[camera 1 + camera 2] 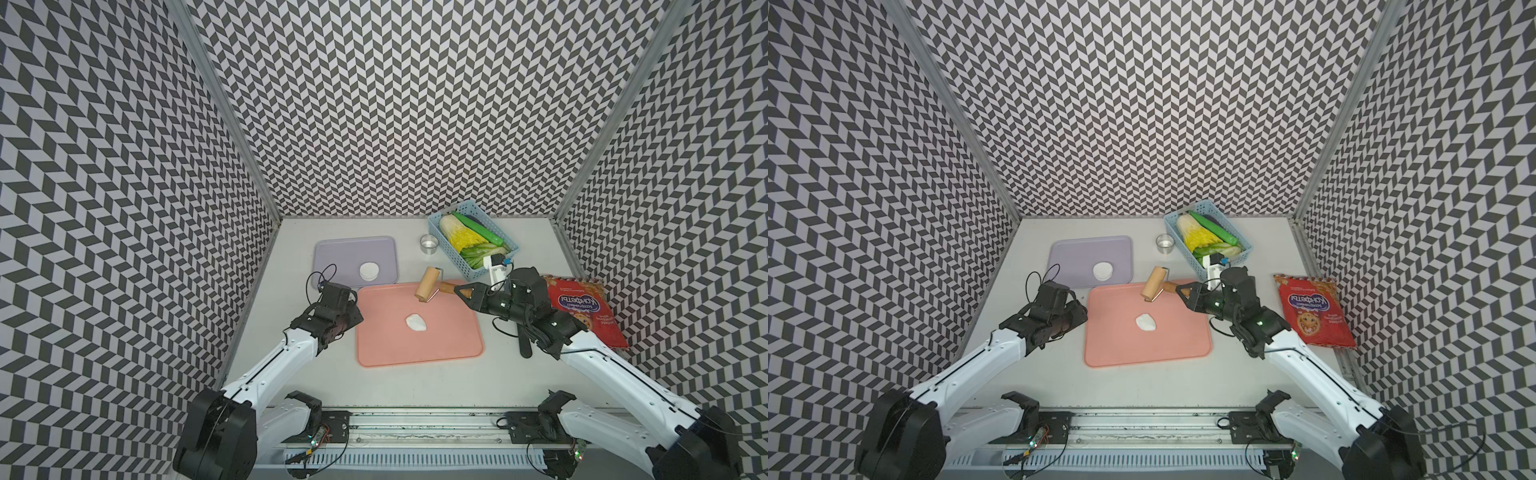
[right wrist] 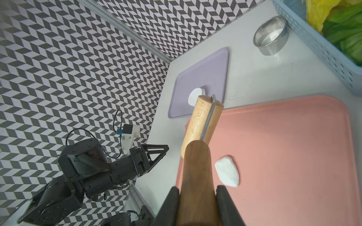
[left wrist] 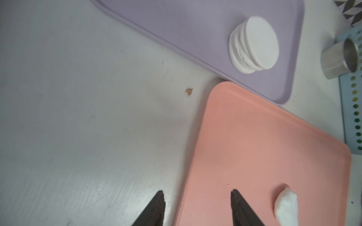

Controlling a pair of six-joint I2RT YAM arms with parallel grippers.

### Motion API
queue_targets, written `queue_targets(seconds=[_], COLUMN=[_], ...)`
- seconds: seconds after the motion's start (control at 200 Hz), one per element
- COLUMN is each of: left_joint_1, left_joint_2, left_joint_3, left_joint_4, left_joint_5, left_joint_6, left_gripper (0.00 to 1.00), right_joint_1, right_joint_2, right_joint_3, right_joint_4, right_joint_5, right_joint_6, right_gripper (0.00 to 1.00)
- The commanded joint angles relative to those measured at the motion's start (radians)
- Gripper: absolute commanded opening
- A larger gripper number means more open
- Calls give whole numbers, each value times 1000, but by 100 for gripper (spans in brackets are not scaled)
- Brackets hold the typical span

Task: Roll out the dumpling wrappers from the dough
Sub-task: Flatten out the dough on the work surface.

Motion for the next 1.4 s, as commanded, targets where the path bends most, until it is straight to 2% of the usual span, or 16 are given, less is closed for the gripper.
queue_targets(seconds=[0.0, 0.12, 0.235, 0.28, 0.396, 0.441, 0.696, 0.771, 0.861, 1.172, 1.392], left_joint_1=[4, 4, 4, 2, -2, -6, -67, -91, -124, -200, -243], left_joint_2=[33, 65, 116, 138, 181, 192, 214, 225, 241, 223, 198], left_joint_3=[-20, -35, -43, -45, -46, -47, -45, -39, -25, -22, -37], left_joint_4=[18, 49, 64, 72, 90, 96, 98, 92, 78, 87, 85], left_joint_5=[30, 41, 48, 59, 78, 86, 82, 75, 50, -9, -47], left_joint_6=[46, 60, 84, 93, 103, 105, 118, 122, 131, 152, 158], left_gripper=[51, 51, 46, 41, 37, 31, 20, 14, 0, 0, 0], right_joint_1=[-15, -24, -29, -32, -33, -33, -35, -36, -36, -41, -55], right_joint_2=[8, 12, 22, 30, 50, 61, 96, 97, 100, 105, 111], right_joint_3=[41, 43, 50, 53, 56, 60, 81, 80, 78, 100, 68], right_joint_4=[9, 33, 26, 25, 19, 6, -67, -78, -99, -206, -218], right_joint_5=[-23, -86, -95, -108, -157, -167, -183, -176, -175, -165, -143], right_joint_6=[-48, -64, -63, -61, -74, -84, -121, -129, -142, -208, -193], right_gripper=[0, 0, 0, 0, 0, 0, 0, 0, 0, 0, 0])
